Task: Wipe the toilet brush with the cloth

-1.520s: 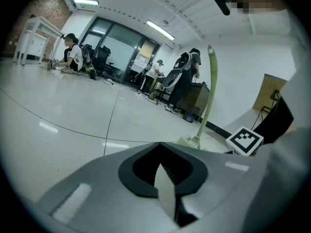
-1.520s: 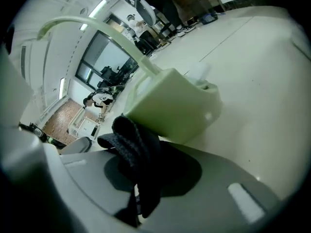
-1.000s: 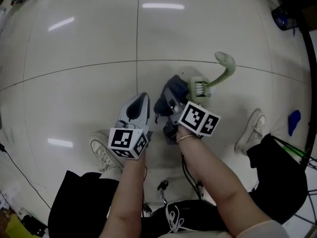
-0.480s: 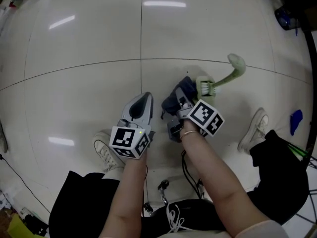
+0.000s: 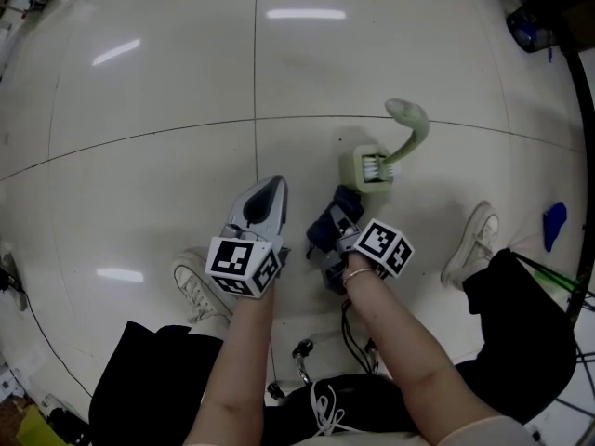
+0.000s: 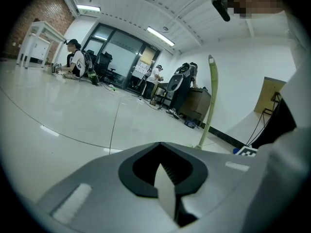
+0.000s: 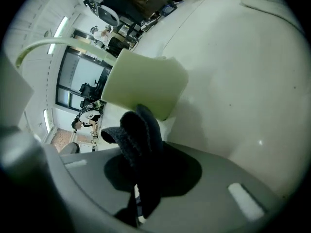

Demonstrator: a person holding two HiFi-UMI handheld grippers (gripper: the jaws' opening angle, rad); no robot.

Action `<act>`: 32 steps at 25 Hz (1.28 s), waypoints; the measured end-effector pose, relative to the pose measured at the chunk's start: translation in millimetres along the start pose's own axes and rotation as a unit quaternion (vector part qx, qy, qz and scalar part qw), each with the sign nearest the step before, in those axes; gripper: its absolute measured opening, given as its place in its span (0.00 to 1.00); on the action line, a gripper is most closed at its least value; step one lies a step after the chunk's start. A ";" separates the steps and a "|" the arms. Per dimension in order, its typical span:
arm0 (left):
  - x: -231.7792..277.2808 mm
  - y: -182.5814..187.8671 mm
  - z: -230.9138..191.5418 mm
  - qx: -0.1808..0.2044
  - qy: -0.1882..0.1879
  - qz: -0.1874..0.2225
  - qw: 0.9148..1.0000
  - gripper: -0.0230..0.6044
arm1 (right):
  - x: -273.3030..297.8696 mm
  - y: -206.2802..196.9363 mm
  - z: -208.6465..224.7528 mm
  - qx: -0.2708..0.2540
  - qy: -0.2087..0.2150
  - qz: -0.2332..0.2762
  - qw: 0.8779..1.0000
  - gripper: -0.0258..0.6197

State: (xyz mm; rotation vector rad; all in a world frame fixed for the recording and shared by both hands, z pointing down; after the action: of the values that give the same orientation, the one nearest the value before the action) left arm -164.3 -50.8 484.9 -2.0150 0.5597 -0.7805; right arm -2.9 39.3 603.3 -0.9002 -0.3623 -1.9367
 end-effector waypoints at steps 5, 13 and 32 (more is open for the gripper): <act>12.7 57.9 27.7 0.005 0.001 0.057 0.998 0.05 | -52.0 24.9 31.5 -0.026 -0.083 0.024 0.996 0.14; 8.2 182.6 95.4 0.089 -0.035 0.188 0.977 0.05 | -137.9 165.2 -84.5 -0.216 0.033 0.190 0.957 0.14; 19.7 217.7 143.3 0.156 -0.114 0.129 0.973 0.05 | -233.4 138.8 -317.2 -0.581 0.295 0.181 0.736 0.14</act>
State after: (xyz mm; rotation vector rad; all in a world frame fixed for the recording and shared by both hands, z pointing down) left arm -68.6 -93.2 245.5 -1.6706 0.5176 -0.4410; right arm 42.8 -68.2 202.4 -0.8850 1.4609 -1.8166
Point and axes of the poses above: the fingertips, and each gripper's own axes: x forward along the fingers, z to its right, y out of its top, the point moved 5 cm from there along -x, backward along the fingers, and after that the axes turned 3 degrees about -y, right-handed, at the moved point
